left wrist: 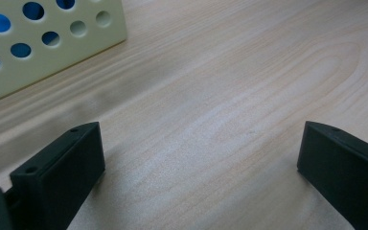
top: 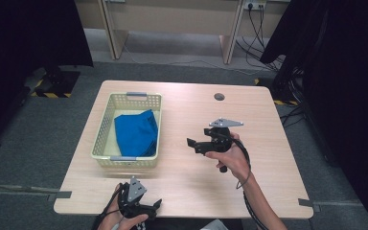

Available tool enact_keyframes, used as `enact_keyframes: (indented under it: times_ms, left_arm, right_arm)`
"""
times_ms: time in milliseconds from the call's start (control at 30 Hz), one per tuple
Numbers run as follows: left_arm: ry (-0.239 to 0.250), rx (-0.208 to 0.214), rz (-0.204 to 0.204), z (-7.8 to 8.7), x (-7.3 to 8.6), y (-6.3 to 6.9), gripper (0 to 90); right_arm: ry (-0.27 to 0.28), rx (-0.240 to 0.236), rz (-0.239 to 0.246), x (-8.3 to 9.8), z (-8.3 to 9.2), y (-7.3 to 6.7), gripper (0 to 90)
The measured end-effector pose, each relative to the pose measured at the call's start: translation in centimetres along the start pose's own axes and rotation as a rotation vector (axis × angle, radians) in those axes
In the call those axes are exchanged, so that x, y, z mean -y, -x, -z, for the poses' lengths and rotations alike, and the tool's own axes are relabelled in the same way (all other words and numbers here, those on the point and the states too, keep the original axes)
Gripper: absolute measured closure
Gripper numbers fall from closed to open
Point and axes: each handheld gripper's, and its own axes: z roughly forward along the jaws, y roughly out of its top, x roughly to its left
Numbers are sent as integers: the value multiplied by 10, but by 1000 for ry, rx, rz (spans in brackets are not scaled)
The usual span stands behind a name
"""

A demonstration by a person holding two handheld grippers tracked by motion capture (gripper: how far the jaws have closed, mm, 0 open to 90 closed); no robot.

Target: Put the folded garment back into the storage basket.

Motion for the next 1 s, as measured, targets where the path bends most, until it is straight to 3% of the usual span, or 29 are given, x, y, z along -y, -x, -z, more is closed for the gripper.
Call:
enact_keyframes:
  times_ms: [1000]
  left_arm:
    - [1,-1,0,0,0,0,12]
  right_arm:
    - [-6,22,-31,35,18,17,138]
